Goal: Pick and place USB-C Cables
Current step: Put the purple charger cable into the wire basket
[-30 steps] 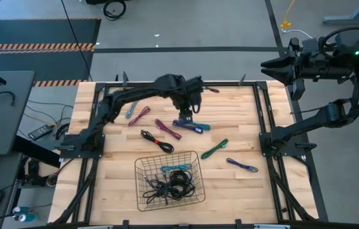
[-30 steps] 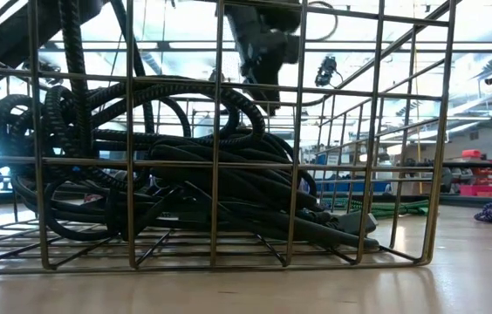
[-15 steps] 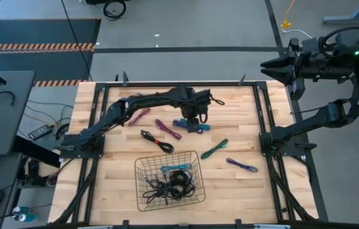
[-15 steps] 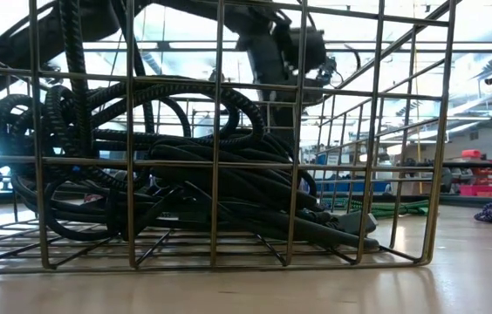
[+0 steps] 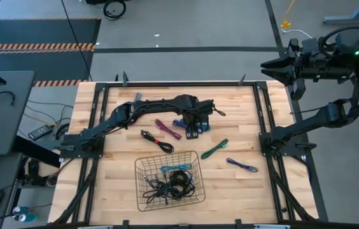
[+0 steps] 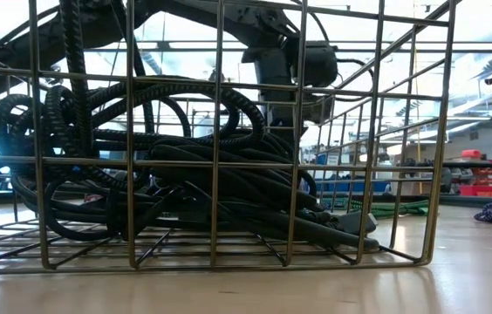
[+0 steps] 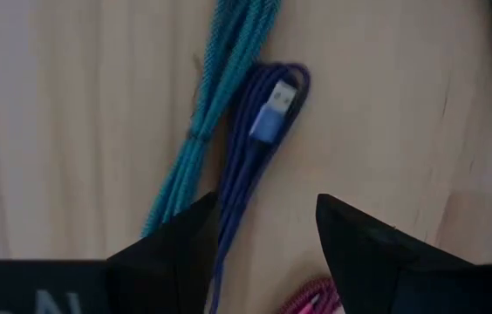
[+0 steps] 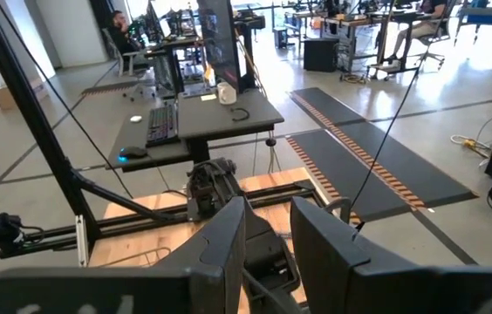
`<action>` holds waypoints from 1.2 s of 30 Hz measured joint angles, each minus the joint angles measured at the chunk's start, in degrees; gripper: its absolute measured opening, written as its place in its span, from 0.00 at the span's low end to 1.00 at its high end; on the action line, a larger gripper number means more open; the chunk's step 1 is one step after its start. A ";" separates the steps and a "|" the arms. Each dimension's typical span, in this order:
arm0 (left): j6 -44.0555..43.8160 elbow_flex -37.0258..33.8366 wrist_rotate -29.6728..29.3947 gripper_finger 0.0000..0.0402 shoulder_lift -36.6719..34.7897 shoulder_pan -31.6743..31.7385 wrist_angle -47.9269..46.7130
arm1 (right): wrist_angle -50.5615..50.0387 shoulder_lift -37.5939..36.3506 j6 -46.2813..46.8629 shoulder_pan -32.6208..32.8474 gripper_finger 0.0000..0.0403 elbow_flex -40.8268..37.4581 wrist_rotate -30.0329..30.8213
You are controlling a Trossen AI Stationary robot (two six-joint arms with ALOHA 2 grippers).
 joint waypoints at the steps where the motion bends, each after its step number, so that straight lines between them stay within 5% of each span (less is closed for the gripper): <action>1: 0.01 -0.01 -0.05 0.50 0.22 -0.19 -0.07 | 0.02 0.00 0.00 0.00 0.25 0.00 -0.20; 36: 2.55 -0.02 -0.65 0.50 4.06 0.13 -0.01 | 0.19 -0.13 1.05 0.01 0.25 -0.02 -2.00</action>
